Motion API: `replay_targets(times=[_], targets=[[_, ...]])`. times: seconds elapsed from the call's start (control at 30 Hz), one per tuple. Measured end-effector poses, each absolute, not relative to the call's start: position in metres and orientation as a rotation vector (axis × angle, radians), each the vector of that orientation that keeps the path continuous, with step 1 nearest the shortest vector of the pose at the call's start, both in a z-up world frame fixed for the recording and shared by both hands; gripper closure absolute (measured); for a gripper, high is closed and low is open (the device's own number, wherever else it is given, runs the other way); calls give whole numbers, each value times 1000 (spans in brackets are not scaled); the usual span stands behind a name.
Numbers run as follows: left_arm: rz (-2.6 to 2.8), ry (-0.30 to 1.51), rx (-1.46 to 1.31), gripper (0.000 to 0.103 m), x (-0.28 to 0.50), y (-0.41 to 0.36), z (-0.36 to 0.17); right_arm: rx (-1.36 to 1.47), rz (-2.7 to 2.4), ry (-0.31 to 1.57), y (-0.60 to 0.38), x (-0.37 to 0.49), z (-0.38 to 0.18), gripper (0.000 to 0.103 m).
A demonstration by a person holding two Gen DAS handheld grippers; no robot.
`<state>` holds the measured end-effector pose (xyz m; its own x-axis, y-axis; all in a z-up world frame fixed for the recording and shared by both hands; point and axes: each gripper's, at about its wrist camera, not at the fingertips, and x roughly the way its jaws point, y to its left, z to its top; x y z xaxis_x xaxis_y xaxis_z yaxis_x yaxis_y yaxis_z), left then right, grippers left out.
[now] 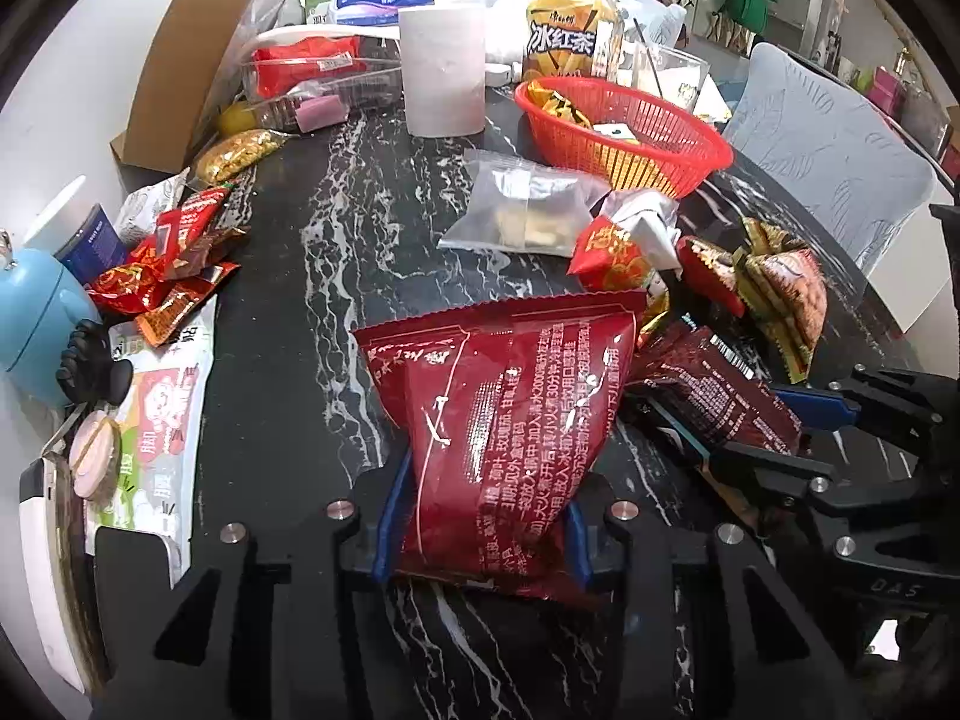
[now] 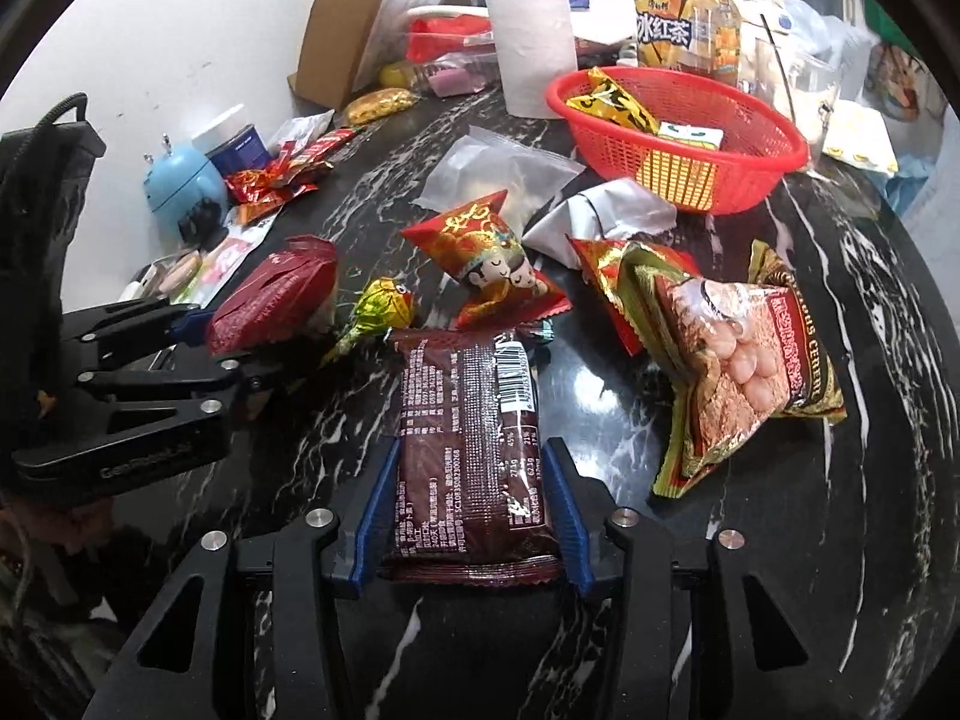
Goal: Organize snacks
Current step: 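Lift both held packets and carry them toward the red basket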
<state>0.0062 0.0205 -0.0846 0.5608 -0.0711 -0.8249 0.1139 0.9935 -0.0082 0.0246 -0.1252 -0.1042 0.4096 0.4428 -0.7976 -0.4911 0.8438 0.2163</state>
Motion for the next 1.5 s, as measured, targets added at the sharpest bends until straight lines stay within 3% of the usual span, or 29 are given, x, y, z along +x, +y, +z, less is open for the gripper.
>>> replay_targets(times=[0.77,1.2,1.5], targets=[[-219,741,53,62,26,-13,8,48,594,806,-159,33,-25,59],[-292,637,107,62,86,-52,44,32,509,672,-187,84,20,59],[-318,624,100,62,145,-71,42,-3,437,617,-196,134,31,59]])
